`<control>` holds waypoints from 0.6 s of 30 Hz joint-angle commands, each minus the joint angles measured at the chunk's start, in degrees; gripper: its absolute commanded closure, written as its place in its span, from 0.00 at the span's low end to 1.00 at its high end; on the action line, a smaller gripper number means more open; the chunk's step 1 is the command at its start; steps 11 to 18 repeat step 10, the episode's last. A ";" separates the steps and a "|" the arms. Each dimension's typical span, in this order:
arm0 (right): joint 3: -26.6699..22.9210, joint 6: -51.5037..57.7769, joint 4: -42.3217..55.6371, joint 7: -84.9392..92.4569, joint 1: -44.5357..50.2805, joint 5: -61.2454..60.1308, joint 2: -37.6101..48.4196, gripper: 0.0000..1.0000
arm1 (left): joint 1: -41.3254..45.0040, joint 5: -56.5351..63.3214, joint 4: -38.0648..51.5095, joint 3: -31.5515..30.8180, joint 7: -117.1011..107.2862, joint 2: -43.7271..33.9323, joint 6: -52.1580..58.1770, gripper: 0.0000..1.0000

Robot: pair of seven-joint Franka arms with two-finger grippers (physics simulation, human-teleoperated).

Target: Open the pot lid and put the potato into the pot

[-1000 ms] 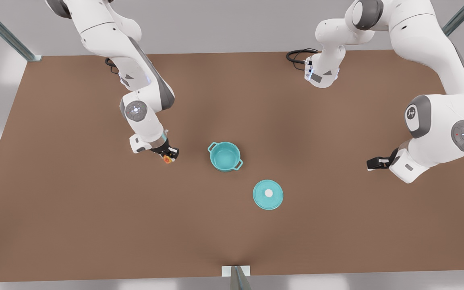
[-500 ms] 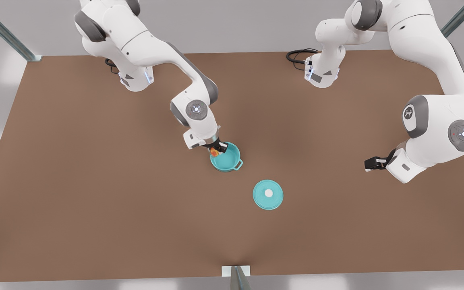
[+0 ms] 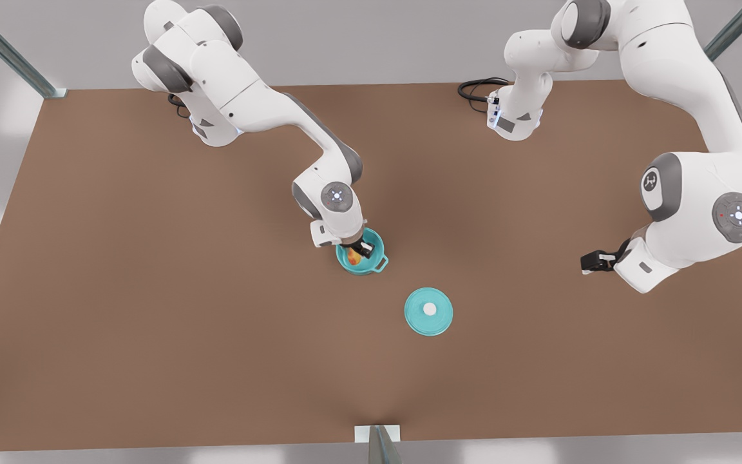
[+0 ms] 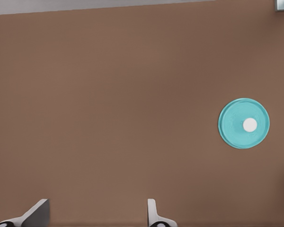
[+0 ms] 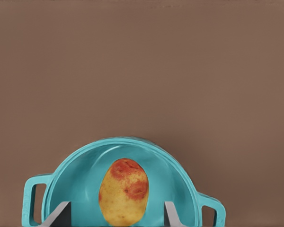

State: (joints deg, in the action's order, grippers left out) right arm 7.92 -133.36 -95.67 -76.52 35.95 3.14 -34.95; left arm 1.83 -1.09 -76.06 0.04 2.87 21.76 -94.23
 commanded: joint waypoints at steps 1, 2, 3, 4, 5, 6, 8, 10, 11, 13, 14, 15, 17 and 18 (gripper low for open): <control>-0.01 -0.32 0.13 -9.27 -0.01 0.99 0.15 0.00 | 0.02 0.13 0.03 0.05 0.73 -0.05 0.10 0.00; -0.09 0.99 1.10 -9.18 -0.27 1.16 1.55 0.00 | -0.33 -0.23 0.03 0.05 0.82 -0.14 0.54 0.00; -0.18 6.52 1.10 -7.86 -2.55 1.60 6.20 0.00 | -0.42 -0.23 0.12 0.14 0.73 -0.05 0.54 0.00; -0.18 13.38 1.18 -0.06 -7.38 1.60 10.07 0.00 | -0.60 -0.23 0.21 0.14 0.73 -0.14 0.54 0.00; -0.27 20.85 1.27 14.00 -15.72 1.60 14.03 0.00 | -0.25 -0.14 0.21 0.14 0.03 -0.05 0.54 0.00; -0.36 27.18 3.55 31.75 -26.71 4.14 15.96 0.00 | -0.07 0.04 0.29 0.14 0.03 -0.05 0.54 0.00; -0.62 31.58 7.60 61.64 -42.53 5.73 16.14 0.00 | -0.07 -0.49 1.79 -0.03 -0.15 0.12 0.45 0.00; -0.71 30.88 7.25 73.00 -47.38 2.66 15.00 0.00 | 0.02 -4.00 1.88 -0.04 -1.20 0.30 0.45 0.00; -0.71 30.88 7.25 73.00 -47.38 2.66 15.00 0.00 | 0.02 -4.00 1.88 -0.04 -1.20 0.30 0.45 0.00; -0.71 30.88 7.25 73.00 -47.38 2.66 15.00 0.00 | 0.02 -4.00 1.88 -0.04 -1.20 0.30 0.45 0.00; -0.71 30.88 7.25 73.00 -47.38 2.66 15.00 0.00 | 0.02 -4.00 1.88 -0.04 -1.20 0.30 0.45 0.00; -0.71 30.88 7.25 73.00 -47.38 2.66 15.00 0.00 | 0.02 -4.00 1.88 -0.04 -1.20 0.30 0.45 0.00; -0.71 30.88 7.25 73.00 -47.38 2.66 15.00 0.00 | 0.02 -4.00 1.88 -0.04 -1.20 0.30 0.45 0.00; -0.71 30.88 7.25 73.00 -47.38 2.66 15.00 0.00 | 0.02 -4.00 1.88 -0.04 -1.20 0.30 0.45 0.00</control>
